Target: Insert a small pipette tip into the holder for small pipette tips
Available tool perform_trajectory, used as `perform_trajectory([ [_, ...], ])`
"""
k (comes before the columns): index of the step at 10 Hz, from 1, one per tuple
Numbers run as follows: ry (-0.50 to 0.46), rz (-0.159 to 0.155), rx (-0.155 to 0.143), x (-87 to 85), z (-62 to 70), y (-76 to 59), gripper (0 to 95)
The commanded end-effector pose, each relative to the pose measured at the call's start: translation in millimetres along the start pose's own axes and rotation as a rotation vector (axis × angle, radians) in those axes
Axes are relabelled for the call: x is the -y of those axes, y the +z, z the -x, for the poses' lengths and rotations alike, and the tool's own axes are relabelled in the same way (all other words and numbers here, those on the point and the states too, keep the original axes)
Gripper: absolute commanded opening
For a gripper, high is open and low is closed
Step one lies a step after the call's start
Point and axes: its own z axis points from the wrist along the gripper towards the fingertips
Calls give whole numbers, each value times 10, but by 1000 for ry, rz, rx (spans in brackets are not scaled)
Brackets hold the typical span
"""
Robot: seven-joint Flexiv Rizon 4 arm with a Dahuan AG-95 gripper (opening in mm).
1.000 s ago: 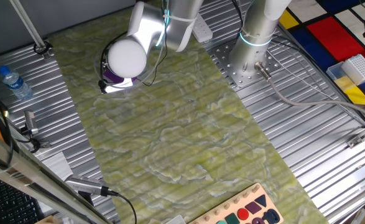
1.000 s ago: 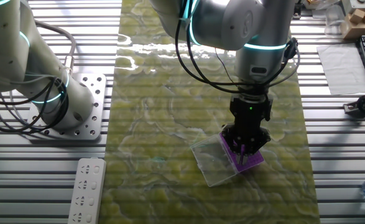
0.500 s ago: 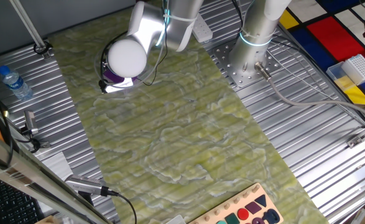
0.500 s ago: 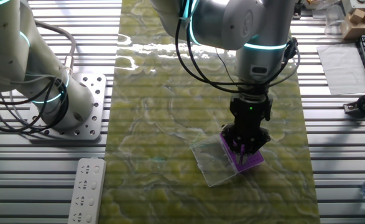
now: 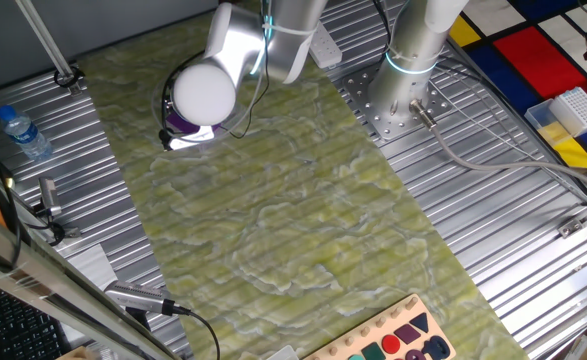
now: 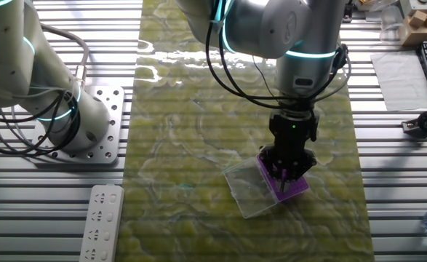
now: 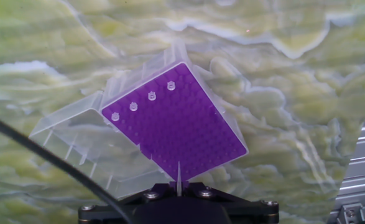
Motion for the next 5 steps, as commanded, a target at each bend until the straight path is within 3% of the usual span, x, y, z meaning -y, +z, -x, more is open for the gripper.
perform_trajectory([
  [1,0,0,2,4,5,5,0],
  [5,5,1,4,0,33,8,0],
])
